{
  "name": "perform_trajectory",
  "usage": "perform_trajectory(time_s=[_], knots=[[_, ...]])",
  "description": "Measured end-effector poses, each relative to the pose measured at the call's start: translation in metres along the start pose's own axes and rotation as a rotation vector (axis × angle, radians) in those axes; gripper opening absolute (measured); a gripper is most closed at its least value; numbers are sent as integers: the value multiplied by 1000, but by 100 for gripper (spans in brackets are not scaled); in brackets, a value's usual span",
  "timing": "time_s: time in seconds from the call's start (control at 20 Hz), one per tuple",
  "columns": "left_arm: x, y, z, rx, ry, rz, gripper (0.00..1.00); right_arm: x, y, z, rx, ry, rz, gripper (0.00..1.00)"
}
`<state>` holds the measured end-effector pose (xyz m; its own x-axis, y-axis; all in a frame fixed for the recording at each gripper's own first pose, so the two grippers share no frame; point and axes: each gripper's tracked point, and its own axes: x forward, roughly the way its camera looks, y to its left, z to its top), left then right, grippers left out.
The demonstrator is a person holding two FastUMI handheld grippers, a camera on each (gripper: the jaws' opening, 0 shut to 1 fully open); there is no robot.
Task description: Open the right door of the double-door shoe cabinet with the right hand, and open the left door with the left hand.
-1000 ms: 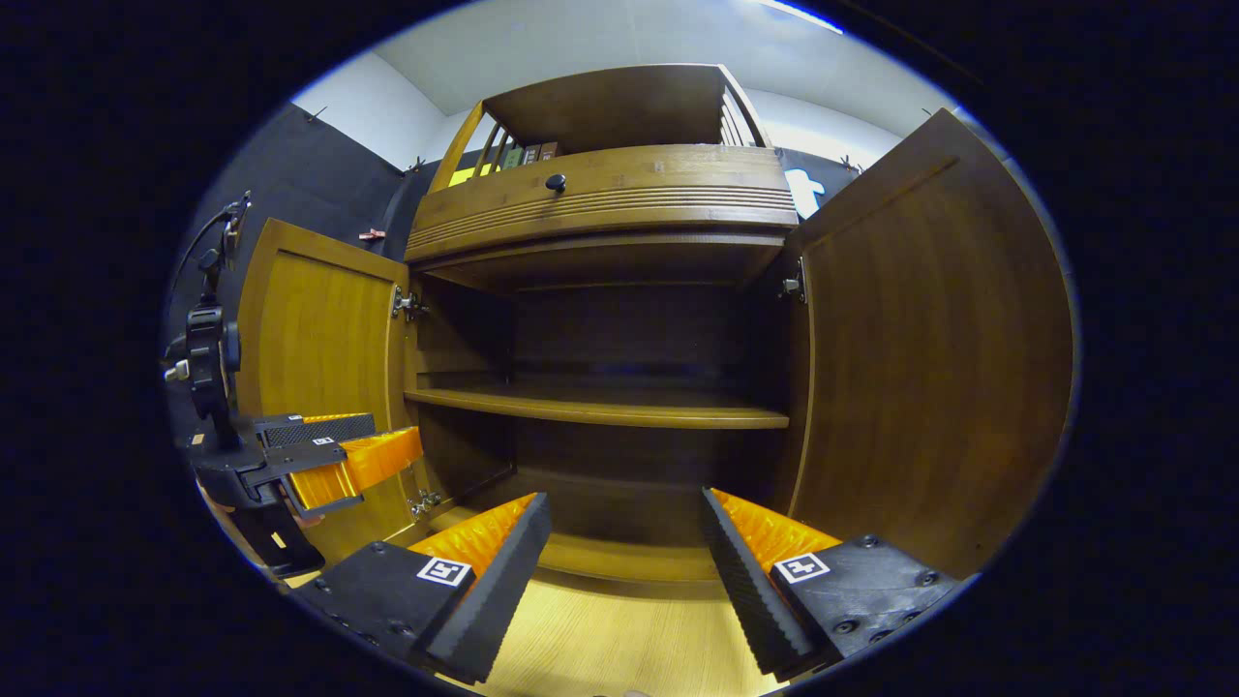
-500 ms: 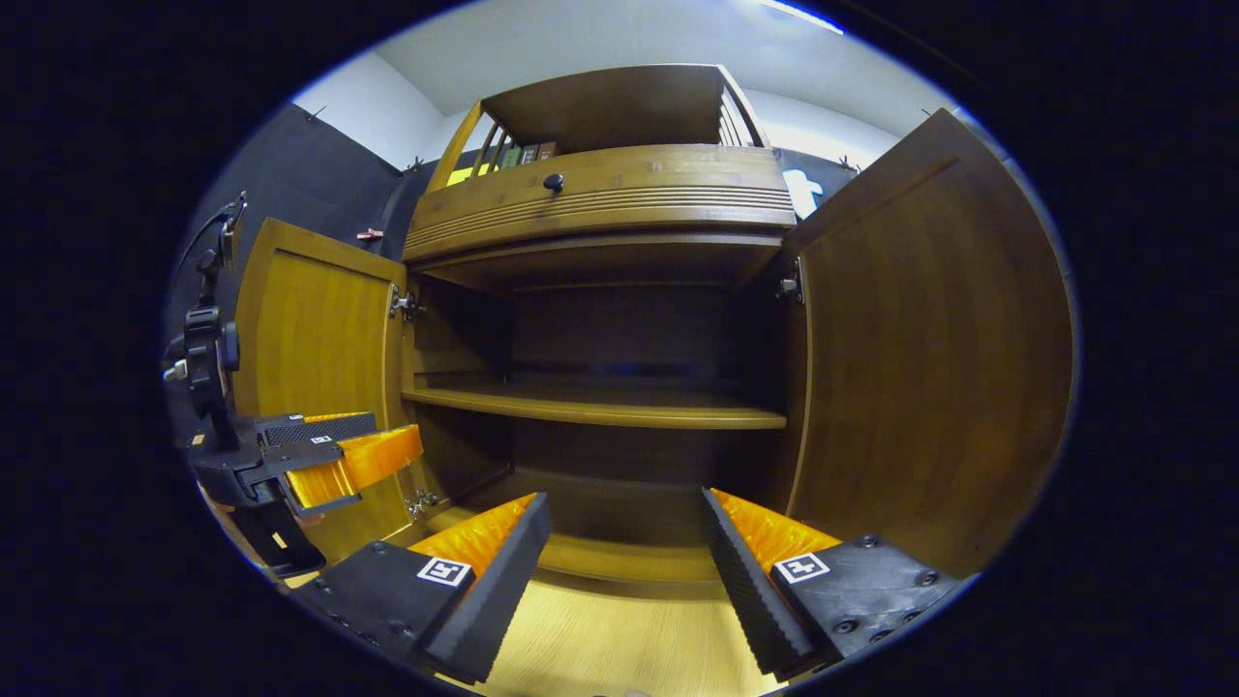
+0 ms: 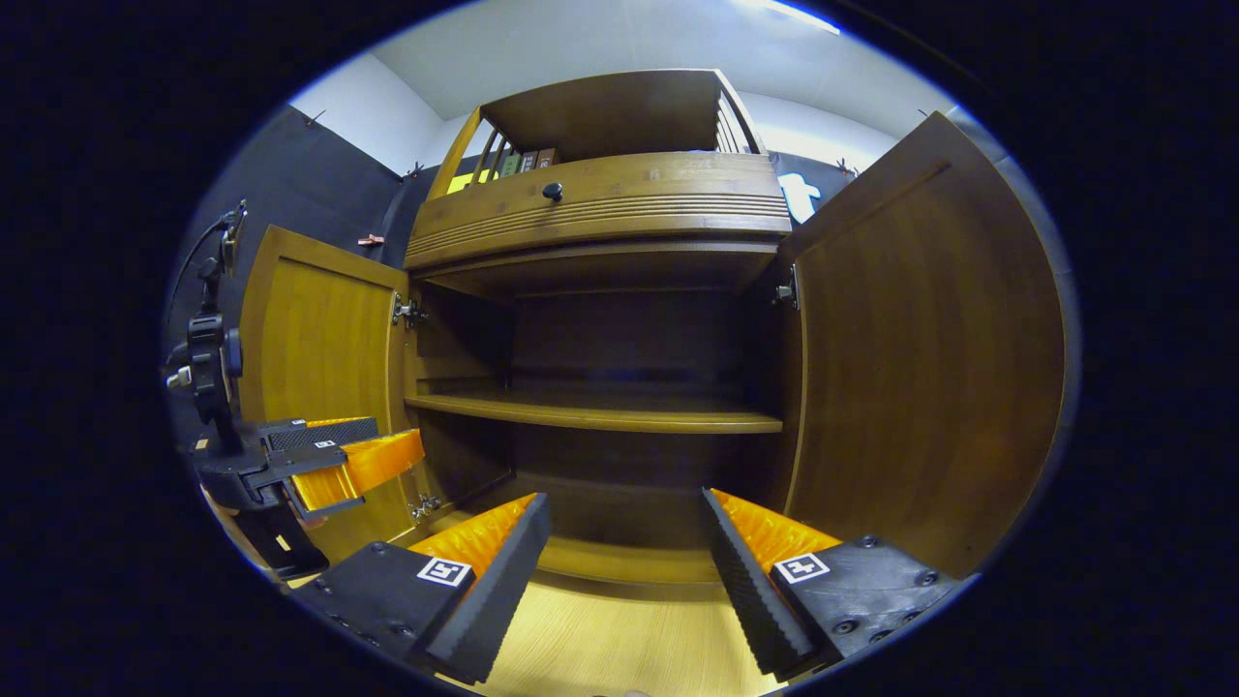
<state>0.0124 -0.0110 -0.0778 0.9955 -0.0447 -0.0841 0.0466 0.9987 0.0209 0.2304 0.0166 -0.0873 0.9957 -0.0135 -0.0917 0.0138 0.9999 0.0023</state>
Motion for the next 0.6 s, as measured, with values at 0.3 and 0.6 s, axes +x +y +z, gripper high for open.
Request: perform_trajectory(time_s=[0.3, 0.6], knots=[[-4, 1, 1, 3, 1, 3, 99, -5, 3, 5, 5, -20, 9, 98], [-8, 0, 2, 11, -3, 4, 99, -10, 5, 6, -7, -25, 10, 98]])
